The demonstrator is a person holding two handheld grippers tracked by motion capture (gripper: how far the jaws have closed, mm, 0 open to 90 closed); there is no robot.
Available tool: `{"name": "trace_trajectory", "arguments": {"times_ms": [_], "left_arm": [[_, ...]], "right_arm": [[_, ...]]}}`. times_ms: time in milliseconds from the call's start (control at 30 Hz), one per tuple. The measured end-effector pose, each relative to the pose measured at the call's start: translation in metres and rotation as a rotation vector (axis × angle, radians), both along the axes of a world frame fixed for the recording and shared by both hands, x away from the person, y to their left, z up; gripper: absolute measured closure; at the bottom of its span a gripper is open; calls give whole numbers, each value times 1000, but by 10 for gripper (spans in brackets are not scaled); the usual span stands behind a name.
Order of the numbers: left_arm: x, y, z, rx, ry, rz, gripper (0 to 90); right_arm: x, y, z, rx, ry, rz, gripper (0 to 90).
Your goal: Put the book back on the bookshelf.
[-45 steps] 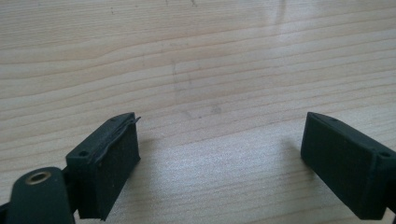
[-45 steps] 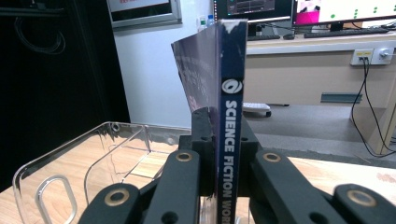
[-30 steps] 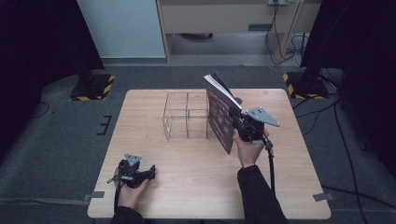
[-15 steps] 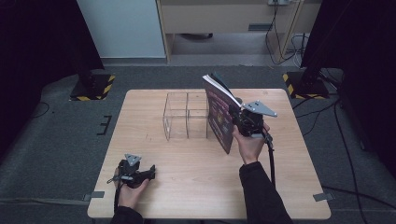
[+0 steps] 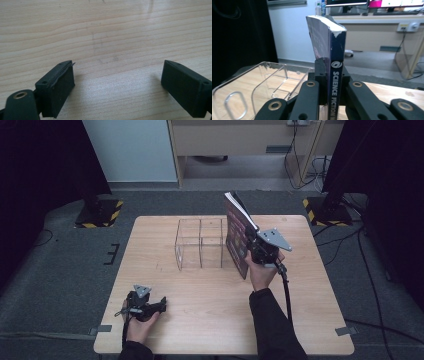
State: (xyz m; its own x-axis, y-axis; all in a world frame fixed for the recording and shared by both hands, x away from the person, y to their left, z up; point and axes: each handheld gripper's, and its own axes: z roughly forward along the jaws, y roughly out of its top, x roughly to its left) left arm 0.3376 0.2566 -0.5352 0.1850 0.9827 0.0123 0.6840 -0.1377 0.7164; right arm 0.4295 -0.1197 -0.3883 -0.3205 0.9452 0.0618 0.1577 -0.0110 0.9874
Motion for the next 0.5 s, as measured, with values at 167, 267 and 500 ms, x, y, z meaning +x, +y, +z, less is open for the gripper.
{"name": "trace_trajectory", "arguments": {"times_ms": [167,267,500], "left_arm": [[0,0,0,0,-1,0,104],[0,0,0,1,-1,0,104],[0,0,0,0,-1,0,104]], "right_arm": [[-2,3,-9,-6,-17,-22,844],[-5,3,-10,4,-14,-26,842],[-3,0,-8,11,27,-26,788]]}}
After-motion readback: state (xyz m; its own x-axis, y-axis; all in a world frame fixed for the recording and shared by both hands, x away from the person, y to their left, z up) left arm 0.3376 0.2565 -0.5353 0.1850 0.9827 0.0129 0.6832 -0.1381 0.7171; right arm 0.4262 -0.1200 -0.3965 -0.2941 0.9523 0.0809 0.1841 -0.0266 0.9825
